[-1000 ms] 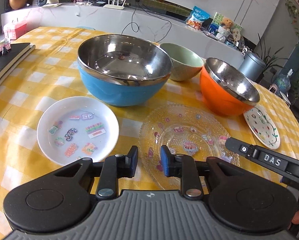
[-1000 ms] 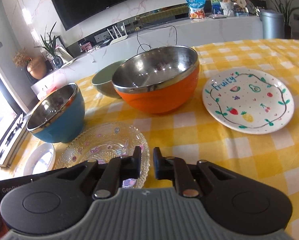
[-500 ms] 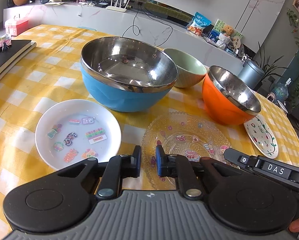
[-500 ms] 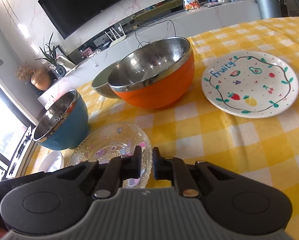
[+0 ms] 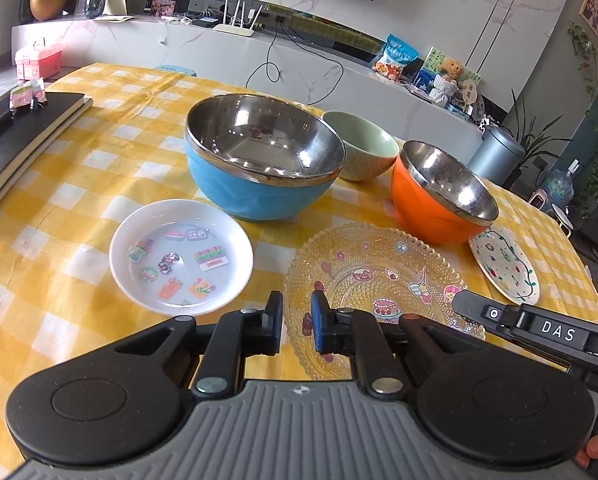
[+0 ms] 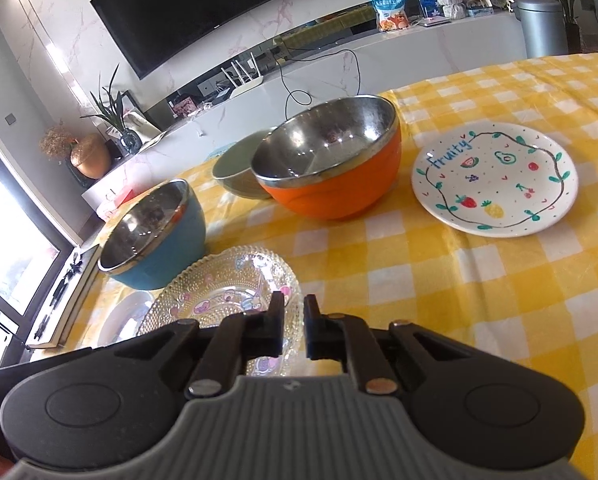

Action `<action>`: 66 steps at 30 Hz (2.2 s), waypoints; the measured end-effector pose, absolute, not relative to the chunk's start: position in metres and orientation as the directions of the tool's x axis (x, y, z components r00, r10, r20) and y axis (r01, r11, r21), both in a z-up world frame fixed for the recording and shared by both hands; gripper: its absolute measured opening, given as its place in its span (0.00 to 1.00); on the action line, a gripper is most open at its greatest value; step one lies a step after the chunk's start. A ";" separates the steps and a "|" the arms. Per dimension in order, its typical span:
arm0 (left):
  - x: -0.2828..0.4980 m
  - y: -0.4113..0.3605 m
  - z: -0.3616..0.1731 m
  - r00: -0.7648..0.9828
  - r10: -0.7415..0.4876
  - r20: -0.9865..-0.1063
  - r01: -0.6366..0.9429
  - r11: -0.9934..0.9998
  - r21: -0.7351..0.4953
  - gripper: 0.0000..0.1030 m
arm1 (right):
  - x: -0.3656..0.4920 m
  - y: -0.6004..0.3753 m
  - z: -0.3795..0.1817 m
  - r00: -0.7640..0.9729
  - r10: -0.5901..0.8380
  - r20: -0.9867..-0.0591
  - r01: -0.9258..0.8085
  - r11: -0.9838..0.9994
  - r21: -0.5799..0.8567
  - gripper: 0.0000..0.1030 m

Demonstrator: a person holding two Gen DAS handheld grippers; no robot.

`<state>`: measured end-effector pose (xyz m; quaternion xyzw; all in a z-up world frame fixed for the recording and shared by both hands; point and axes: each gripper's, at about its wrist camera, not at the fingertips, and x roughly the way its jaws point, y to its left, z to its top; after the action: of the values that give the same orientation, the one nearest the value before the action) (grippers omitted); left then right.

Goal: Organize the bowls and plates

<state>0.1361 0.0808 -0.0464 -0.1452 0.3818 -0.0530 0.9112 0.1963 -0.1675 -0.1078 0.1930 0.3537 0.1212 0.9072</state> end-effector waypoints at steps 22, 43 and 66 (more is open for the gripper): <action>0.061 0.143 -0.053 0.695 -0.113 -0.710 -0.150 0.943 -0.297 0.15 | 0.132 -0.106 -0.117 0.601 0.462 -0.652 -0.212 0.879 0.427 0.07; 0.057 0.133 -0.060 0.672 -0.104 -0.733 -0.134 0.957 -0.258 0.17 | 0.124 -0.104 -0.121 0.583 0.433 -0.687 -0.200 0.896 0.396 0.11; 0.086 0.025 -0.014 0.733 -0.218 -0.644 0.081 0.968 -0.236 0.53 | 0.118 -0.207 -0.091 0.775 0.215 -0.595 -0.010 0.944 0.329 0.34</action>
<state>0.0855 0.0251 -0.0145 -0.0963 0.3562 -0.0809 0.9259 0.1182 -0.2074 -0.0914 0.1553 0.3301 0.0606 0.9291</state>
